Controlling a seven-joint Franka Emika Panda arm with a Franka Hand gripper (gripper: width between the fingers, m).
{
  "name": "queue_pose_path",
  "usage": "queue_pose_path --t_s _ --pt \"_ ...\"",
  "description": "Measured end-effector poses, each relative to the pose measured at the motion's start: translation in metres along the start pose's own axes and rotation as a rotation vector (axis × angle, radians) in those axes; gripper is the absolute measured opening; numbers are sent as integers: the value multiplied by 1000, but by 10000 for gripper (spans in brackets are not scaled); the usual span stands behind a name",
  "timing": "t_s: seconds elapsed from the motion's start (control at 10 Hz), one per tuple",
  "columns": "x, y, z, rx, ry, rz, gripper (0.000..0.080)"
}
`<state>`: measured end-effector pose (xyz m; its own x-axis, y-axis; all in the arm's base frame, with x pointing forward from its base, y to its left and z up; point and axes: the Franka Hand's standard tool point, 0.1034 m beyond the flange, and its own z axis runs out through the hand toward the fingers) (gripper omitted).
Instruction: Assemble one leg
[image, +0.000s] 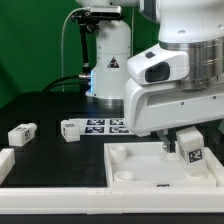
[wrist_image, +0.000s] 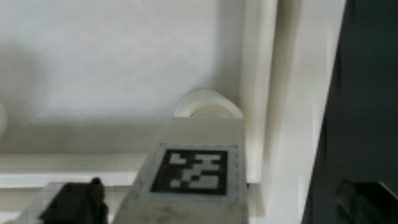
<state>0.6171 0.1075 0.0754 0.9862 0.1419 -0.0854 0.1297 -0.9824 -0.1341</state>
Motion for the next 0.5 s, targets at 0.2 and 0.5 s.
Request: queue_pose_path --t_s 0.2,0.5 --pt "1 0 0 0 5 0 649" --pt "1 0 0 0 5 0 354"
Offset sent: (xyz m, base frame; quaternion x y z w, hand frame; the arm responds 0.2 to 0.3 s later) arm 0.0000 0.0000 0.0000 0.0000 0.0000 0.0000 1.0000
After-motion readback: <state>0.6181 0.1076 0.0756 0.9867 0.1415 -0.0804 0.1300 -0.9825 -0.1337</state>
